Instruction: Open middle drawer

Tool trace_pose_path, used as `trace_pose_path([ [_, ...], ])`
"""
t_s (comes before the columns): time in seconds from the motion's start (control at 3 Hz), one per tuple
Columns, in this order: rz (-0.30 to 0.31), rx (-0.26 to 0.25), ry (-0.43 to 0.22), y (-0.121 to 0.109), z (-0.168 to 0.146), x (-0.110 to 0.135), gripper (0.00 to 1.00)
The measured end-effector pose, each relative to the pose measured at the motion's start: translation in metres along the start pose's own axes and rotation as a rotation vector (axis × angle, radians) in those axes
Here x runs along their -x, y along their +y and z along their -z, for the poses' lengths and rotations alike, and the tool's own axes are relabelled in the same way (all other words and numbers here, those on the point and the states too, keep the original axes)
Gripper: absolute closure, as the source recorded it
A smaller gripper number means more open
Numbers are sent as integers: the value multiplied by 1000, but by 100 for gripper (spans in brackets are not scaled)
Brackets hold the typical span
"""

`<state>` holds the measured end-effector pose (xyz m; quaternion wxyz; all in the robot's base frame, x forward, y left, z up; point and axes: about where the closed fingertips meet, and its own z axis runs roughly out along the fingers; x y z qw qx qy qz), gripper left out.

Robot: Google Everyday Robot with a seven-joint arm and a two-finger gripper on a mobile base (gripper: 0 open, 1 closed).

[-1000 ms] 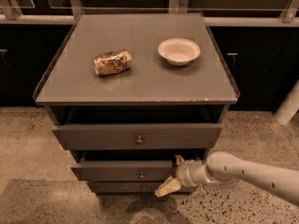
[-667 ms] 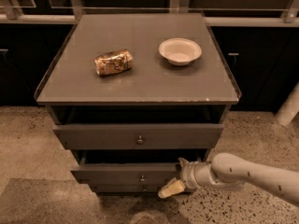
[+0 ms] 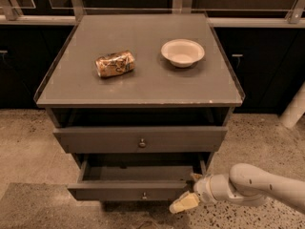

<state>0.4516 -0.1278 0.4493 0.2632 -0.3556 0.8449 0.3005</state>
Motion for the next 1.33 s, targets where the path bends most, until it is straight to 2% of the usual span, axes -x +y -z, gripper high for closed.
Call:
trace_pose_path([
  [0.33, -62, 73, 27, 36, 23, -22, 0],
  [0.67, -144, 171, 67, 84, 55, -50, 0],
  [1.0, -190, 206, 80, 107, 73, -65, 0],
  [1.33, -190, 211, 81, 109, 74, -65, 0],
])
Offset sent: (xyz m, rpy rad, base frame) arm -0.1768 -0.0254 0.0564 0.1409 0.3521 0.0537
